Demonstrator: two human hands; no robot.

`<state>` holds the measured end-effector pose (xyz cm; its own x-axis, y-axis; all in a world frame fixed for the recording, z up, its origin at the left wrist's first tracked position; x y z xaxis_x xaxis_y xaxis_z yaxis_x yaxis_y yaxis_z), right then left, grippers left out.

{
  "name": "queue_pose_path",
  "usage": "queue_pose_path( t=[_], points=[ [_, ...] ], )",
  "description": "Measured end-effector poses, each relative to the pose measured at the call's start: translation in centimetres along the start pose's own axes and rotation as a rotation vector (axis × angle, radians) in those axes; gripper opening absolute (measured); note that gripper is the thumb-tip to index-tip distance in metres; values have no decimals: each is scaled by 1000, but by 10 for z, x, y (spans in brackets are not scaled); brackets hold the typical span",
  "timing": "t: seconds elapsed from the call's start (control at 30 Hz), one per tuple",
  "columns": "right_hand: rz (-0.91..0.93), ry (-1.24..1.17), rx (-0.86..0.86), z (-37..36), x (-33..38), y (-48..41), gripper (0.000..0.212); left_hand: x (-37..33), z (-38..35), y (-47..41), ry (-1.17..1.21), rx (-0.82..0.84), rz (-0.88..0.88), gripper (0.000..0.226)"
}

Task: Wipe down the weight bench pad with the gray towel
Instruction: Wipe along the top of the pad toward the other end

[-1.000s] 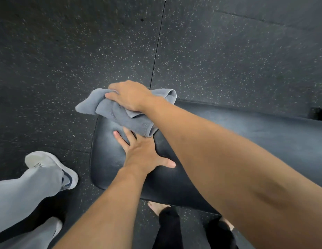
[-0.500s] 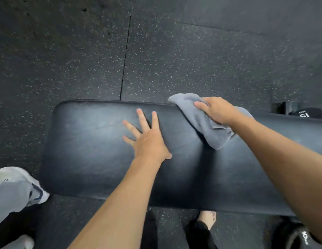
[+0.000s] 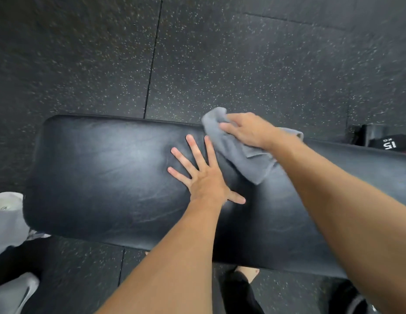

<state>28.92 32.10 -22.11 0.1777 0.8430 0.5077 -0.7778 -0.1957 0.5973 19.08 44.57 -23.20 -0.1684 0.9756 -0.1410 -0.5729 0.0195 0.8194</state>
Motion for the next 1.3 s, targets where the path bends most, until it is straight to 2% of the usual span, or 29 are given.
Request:
queue_pose_path(
  t=[0.1,0.2,0.3,0.4,0.57,0.73,0.87,1.0,1.13,1.3],
  points=[
    [160,-21,43,-19,56,-20,24,4,-3,-1,-45,50,65,171],
    [190,-54,-35,-23,55,-21,28,3,-4,0,-64,62,99,170],
    [154,-67,-72,-10,12,-3,30,-2,2,6,-59,28,75,173],
    [16,-27,-106,12,-56,30,38,-7,6,11,-49,0,82,177],
    [-182,13,-140,60,-185,103,34,-9,5,10,-48,-8,93,178],
    [-274,-21,-209,80,-244,143,35,-10,4,11,-58,-20,94,180],
    [-274,-7,-268,77,-241,138,41,-11,5,11,-67,-28,104,180],
    [-246,32,-227,69,-216,124,39,-11,5,12,-89,-19,131,181],
    [-67,27,-162,47,-142,87,39,-12,4,10,-115,-40,137,181],
    [132,10,-122,25,-87,66,22,-14,6,14,-212,-46,249,178]
  ],
)
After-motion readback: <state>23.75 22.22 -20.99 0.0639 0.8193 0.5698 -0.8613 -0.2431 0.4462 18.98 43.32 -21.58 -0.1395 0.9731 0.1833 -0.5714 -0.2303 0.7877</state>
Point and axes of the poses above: each hand's wrist, its own y-axis away from the middle knuckle, its own z-axis out of the back of the hand, x = y × z, the point moved 8 cm from there along -y, towards the middle knuckle, and after that the axes turned 3 degrees about z, right-handed, at the moved point
